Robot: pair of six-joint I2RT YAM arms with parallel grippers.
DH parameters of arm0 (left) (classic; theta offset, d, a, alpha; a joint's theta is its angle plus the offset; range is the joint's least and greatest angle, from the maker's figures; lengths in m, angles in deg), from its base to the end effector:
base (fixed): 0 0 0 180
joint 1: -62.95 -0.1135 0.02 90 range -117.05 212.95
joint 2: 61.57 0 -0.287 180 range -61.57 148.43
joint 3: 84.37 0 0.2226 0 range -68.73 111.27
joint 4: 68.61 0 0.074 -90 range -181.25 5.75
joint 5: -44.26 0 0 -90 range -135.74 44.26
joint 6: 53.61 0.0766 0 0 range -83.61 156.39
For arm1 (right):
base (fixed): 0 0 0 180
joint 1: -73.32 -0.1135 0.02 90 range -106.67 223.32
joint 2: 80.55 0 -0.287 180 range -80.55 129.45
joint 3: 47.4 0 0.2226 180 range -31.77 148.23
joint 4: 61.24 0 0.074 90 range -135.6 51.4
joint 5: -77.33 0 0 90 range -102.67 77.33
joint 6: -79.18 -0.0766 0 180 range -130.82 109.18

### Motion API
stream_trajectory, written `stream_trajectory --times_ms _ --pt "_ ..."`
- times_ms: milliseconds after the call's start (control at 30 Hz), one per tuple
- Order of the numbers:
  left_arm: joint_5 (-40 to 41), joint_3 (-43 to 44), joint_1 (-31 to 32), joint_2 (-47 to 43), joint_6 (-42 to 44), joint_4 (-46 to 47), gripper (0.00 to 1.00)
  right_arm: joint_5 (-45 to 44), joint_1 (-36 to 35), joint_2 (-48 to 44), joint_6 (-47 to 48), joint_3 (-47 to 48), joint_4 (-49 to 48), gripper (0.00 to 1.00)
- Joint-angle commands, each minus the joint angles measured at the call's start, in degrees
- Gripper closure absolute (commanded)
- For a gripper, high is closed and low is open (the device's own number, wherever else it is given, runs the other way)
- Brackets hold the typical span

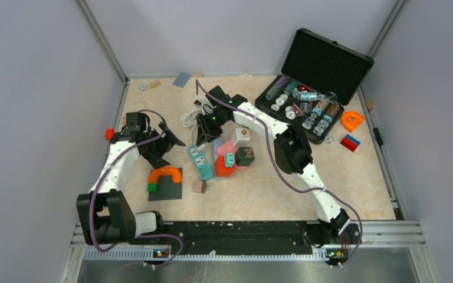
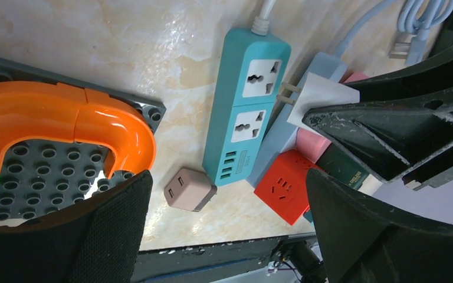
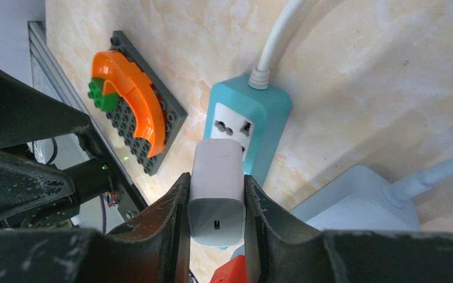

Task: Insert the plug
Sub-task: Move the socket to the center of the board.

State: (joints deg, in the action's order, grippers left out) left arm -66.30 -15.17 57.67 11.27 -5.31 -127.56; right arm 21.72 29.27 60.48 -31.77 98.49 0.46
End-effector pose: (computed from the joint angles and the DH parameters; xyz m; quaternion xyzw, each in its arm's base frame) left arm 0.2261 -0.0061 0.2442 -0.3422 0.8936 -0.2375 0.1673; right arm 0.3580 0.4065 0.1980 -0.2660 0.8802 0.3854 0.0777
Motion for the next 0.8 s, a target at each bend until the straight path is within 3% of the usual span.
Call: stream_trajectory --times_ms 0,767 --pt "-0.89 -1.97 -0.52 -1.83 1.02 -0.03 0.01 0.74 0.02 1.45 1.75 3.41 1.94 1.0" --pt "-4.71 -5.46 -0.61 -1.41 -0.73 3.58 0.01 -5.52 -0.04 2.9 0.92 2.51 0.79 1.0"
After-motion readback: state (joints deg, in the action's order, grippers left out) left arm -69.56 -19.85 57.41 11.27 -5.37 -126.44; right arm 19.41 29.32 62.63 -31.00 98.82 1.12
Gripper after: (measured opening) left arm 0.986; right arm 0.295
